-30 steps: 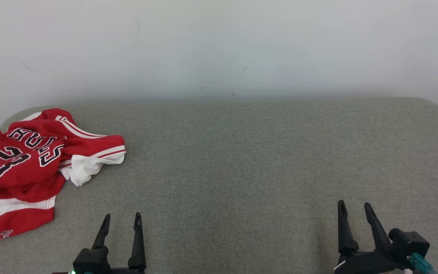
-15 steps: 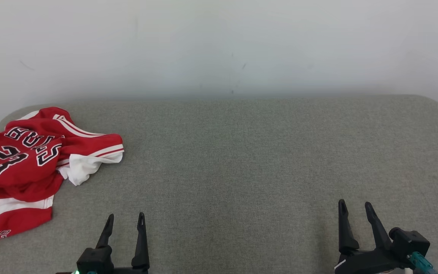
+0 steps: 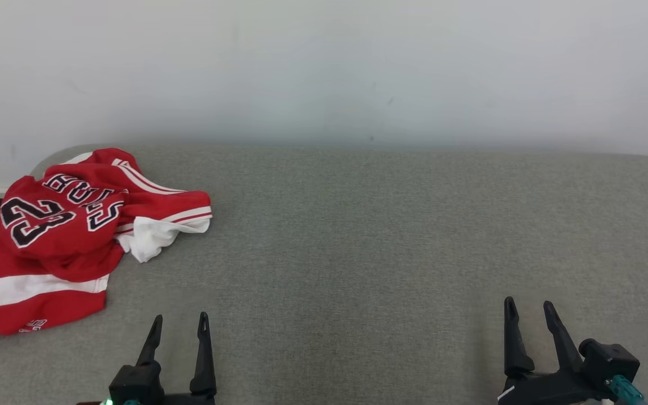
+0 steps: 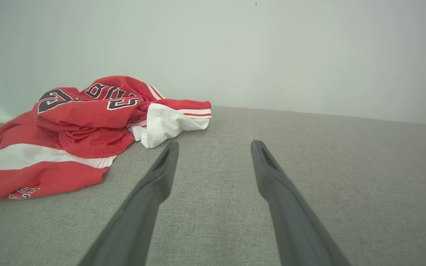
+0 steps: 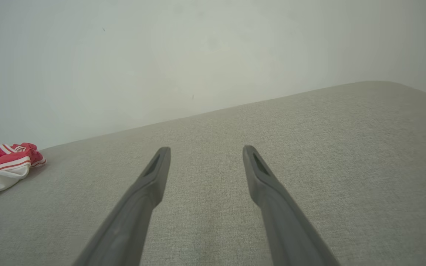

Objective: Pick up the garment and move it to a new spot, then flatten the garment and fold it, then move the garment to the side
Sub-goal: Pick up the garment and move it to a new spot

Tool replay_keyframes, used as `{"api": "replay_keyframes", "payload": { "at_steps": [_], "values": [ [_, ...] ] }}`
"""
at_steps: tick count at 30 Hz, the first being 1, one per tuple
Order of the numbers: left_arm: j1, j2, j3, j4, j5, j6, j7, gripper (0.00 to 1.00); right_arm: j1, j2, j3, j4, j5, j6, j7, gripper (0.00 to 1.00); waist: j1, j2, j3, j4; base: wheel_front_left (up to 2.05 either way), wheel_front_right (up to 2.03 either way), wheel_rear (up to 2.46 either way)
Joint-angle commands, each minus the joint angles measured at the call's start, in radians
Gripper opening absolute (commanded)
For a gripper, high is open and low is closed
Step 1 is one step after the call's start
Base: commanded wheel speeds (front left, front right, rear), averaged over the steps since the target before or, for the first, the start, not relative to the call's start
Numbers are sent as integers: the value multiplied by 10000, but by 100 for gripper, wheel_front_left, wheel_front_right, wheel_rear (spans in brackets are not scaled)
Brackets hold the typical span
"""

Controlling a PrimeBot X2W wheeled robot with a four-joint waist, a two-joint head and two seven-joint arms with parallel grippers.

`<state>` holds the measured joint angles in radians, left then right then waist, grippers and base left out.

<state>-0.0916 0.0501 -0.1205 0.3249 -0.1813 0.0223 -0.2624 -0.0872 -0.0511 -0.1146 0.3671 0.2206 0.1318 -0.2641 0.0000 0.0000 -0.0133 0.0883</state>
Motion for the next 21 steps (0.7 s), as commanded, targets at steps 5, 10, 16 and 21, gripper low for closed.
{"api": "replay_keyframes", "payload": {
  "at_steps": [5,10,16,21],
  "values": [
    [112,9,180,-11,185,22,-39,100,104,16,94,-55,-26,-21,-7,100,0,0,-81,1095,0,0,0],
    [179,33,313,1,281,-6,-39,100,107,16,204,-23,25,-21,-7,100,0,0,-133,1804,0,0,0],
    [328,101,501,26,424,-27,-39,100,123,16,452,34,125,-21,-7,100,0,0,-193,2997,0,0,0],
    [468,140,654,19,458,-9,-37,100,185,15,499,65,-44,-21,-7,100,0,0,-250,3672,0,0,0]
  ]
}}
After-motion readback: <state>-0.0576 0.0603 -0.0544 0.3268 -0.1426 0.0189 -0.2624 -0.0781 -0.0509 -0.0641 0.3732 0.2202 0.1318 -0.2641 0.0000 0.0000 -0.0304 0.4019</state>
